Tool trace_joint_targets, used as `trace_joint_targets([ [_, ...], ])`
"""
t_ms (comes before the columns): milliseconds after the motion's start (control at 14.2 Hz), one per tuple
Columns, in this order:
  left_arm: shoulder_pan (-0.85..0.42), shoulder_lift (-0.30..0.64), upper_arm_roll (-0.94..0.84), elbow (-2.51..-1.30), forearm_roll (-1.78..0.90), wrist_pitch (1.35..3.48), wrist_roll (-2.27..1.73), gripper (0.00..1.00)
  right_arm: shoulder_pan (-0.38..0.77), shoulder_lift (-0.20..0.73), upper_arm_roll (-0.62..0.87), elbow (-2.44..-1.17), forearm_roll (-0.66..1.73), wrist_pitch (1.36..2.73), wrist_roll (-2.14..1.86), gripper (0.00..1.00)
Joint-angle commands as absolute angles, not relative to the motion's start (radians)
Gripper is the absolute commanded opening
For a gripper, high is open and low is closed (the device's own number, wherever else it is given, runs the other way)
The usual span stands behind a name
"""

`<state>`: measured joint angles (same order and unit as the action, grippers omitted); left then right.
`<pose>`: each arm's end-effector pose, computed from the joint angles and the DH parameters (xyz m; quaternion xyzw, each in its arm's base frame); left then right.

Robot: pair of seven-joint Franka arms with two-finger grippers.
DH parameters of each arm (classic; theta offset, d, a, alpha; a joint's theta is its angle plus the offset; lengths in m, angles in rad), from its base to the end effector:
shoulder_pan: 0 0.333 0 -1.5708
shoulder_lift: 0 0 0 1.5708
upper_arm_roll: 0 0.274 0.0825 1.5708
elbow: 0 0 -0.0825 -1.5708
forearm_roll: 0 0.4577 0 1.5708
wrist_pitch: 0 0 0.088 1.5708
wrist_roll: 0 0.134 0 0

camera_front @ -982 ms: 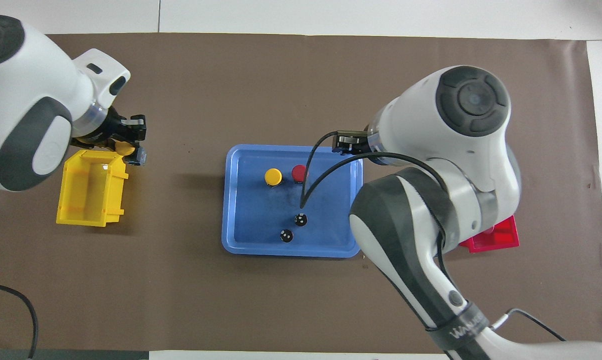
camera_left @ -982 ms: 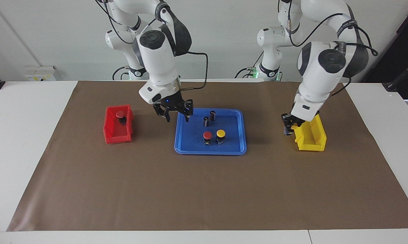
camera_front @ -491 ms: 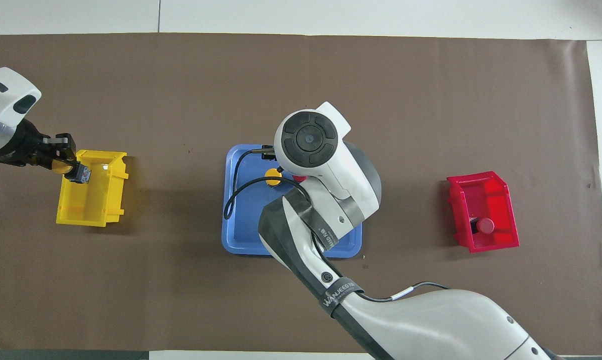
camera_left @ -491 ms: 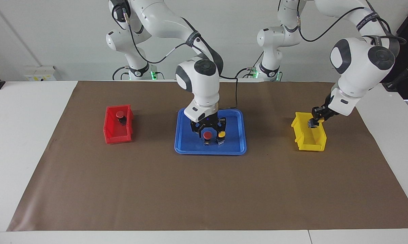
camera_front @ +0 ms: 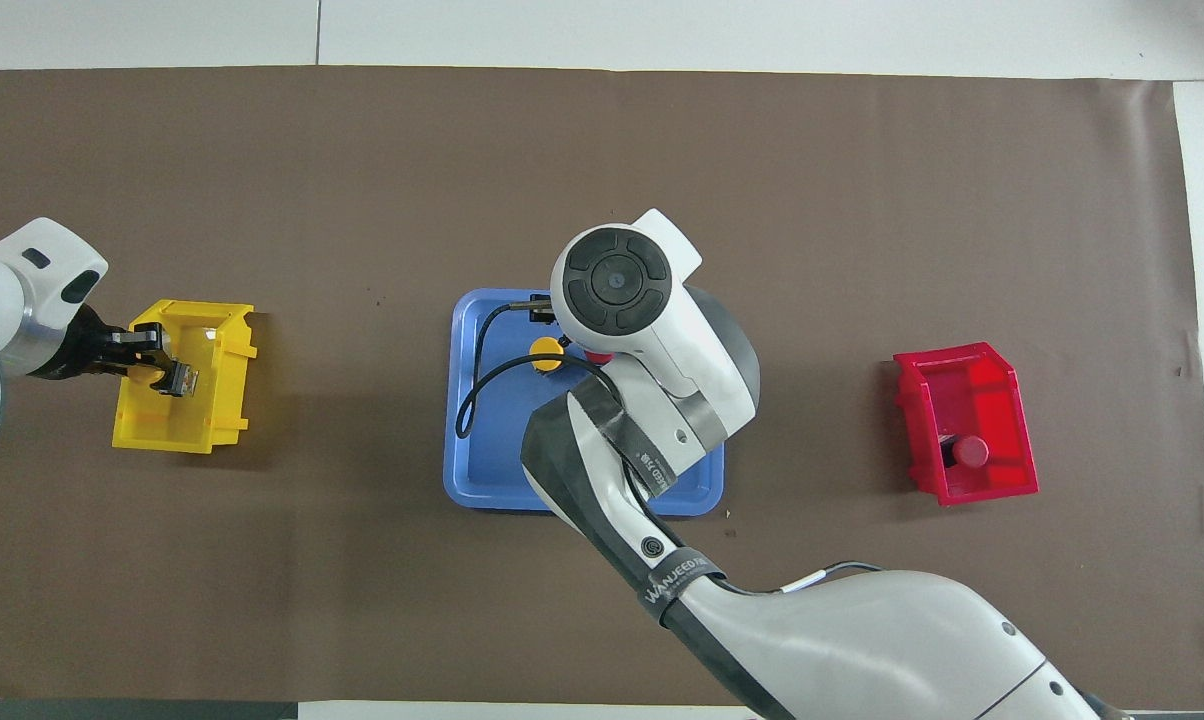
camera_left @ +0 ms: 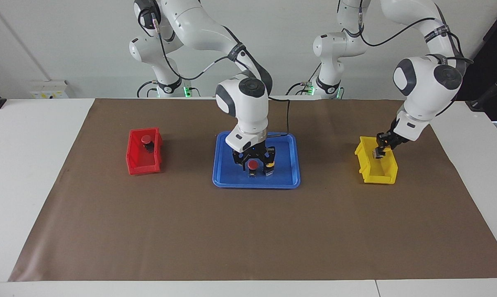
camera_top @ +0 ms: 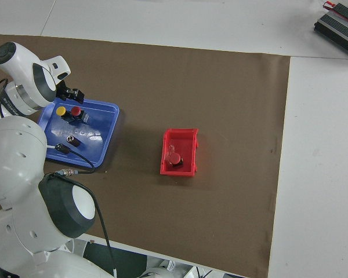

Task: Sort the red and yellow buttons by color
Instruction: 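Release the yellow button into the yellow bin with the left gripper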

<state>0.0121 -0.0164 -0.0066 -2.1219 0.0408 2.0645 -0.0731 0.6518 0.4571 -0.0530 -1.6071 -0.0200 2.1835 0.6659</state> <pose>0.5963 0.0064 0.3086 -0.9992 -0.0292 0.0199 0.0185 0.6108 0.4186 0.2762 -0.9977 0.0248 -0.0601 0.0192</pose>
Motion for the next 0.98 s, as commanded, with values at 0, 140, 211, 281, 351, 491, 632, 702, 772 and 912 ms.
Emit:
trace_joint_targets([
  [0, 0.017, -0.049, -0.002, -2.210, 0.021, 2.129, -0.057, 0.02, 0.650, 0.449, -0.048, -1.638, -0.023, 2.204, 0.672, 0.72],
  [140, 0.017, -0.048, -0.002, -2.230, 0.021, 2.152, -0.057, 0.02, 0.650, 0.442, -0.046, -1.678, -0.018, 2.242, 0.672, 0.72],
  [211, 0.017, -0.045, -0.002, -2.238, 0.021, 2.163, -0.055, 0.02, 0.652, 0.437, -0.046, -1.690, -0.018, 2.250, 0.672, 0.72],
  [281, 0.018, -0.038, 0.002, -2.252, 0.021, 2.172, -0.054, 0.02, 0.652, 0.436, -0.046, -1.697, -0.018, 2.252, 0.672, 0.72],
  [351, 0.024, -0.041, -0.002, -2.267, 0.021, 2.175, -0.052, 0.02, 0.652, 0.436, -0.046, -1.697, -0.018, 2.252, 0.672, 0.71],
  [491, 0.032, -0.048, 0.002, -2.283, 0.021, 2.172, -0.052, 0.02, 0.652, 0.431, -0.046, -1.707, -0.018, 2.252, 0.672, 0.70],
  [632, 0.032, -0.048, 0.014, -2.284, 0.021, 2.175, -0.051, 0.02, 0.652, 0.431, -0.044, -1.712, -0.017, 2.261, 0.673, 0.68],
  [702, 0.032, -0.048, 0.027, -2.284, 0.021, 2.178, -0.048, 0.02, 0.652, 0.431, -0.044, -1.712, -0.017, 2.263, 0.673, 0.68],
  [772, 0.032, -0.048, 0.028, -2.286, 0.021, 2.184, -0.051, 0.02, 0.652, 0.431, -0.044, -1.712, -0.017, 2.264, 0.673, 0.68],
  [912, 0.032, -0.048, 0.028, -2.289, 0.021, 2.189, -0.052, 0.06, 0.655, 0.430, -0.038, -1.718, -0.015, 2.264, 0.675, 0.67],
])
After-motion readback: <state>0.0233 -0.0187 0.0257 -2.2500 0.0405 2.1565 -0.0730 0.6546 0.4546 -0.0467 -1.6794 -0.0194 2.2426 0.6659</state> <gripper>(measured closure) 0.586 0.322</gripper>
